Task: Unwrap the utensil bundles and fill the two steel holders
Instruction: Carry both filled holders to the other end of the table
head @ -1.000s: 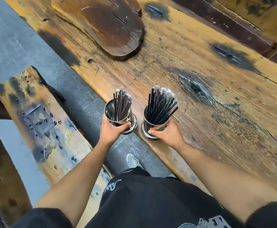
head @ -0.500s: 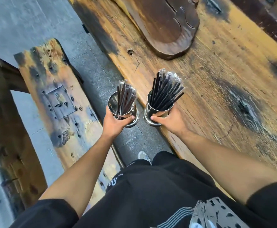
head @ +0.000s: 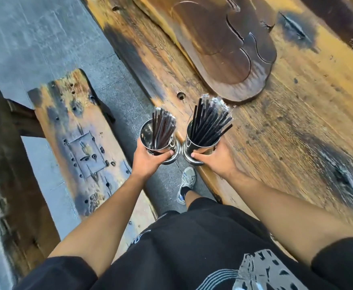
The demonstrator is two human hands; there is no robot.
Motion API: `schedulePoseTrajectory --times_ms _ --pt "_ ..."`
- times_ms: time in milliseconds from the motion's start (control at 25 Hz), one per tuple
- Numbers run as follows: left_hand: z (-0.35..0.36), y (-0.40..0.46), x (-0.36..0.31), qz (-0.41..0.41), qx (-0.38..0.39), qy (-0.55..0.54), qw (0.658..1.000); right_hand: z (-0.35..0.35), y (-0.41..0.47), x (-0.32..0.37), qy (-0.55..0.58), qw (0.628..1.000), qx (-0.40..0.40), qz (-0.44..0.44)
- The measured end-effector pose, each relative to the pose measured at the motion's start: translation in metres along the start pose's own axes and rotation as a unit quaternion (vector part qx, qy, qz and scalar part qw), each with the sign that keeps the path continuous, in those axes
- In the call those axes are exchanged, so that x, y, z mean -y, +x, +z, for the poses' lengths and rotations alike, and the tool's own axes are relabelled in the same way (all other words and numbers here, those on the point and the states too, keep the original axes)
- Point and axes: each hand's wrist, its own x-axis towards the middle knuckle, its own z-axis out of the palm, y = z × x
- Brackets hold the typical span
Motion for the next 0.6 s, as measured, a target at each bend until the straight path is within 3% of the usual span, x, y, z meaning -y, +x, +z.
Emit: schedulePoseTrajectory --times_ms 440,600 --pt "-0.059 0.151 -0.068 0.014 -0.01 0.032 0.999 0.022 0.112 0.079 0.014 0.999 -0.026 0.019" --pt "-0.077 0.21 -0.08 0.024 0.017 0.045 0.999 0.038 0.154 0.111 0.016 0.998 -0.049 0.027"
